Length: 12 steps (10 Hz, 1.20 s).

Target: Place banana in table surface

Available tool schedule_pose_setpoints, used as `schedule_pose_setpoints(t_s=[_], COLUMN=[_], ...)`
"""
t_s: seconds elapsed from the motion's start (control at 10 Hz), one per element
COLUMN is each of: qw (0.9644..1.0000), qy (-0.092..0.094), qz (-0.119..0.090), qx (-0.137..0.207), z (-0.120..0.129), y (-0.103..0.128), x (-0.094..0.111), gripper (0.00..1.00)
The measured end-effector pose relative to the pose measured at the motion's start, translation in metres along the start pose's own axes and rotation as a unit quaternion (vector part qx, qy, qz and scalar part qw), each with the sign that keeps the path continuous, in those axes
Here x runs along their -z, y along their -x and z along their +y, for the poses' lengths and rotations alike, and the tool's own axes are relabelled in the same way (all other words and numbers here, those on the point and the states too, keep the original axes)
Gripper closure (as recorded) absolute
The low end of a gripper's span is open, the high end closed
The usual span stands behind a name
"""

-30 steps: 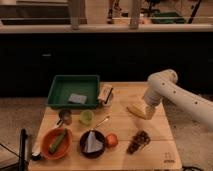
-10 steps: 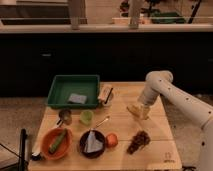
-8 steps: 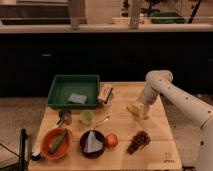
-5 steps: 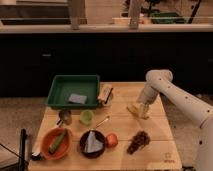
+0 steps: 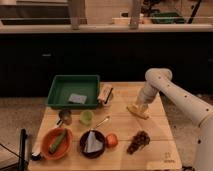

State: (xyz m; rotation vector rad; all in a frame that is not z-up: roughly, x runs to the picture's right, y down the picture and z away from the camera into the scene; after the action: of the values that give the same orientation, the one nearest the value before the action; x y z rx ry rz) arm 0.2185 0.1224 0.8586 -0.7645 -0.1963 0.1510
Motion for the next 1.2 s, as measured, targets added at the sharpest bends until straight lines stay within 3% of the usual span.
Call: schedule_pose_setpoints(t_s=[0.2, 0.5, 0.6, 1.2], qw=[1.0, 1.0, 1.0, 0.9995], qy=[0.001, 0.0, -0.002, -0.025], qz=[-0.002, 0.002, 0.002, -0.003], qx=[0.005, 0.005, 0.003, -0.02], z=[0.0, 0.004, 0.004, 0.005], y=[0.002, 0.0, -0.002, -0.019], x=[0.002, 0.002, 0.001, -0.012], gripper=[0.53, 0.25, 0.21, 0.2])
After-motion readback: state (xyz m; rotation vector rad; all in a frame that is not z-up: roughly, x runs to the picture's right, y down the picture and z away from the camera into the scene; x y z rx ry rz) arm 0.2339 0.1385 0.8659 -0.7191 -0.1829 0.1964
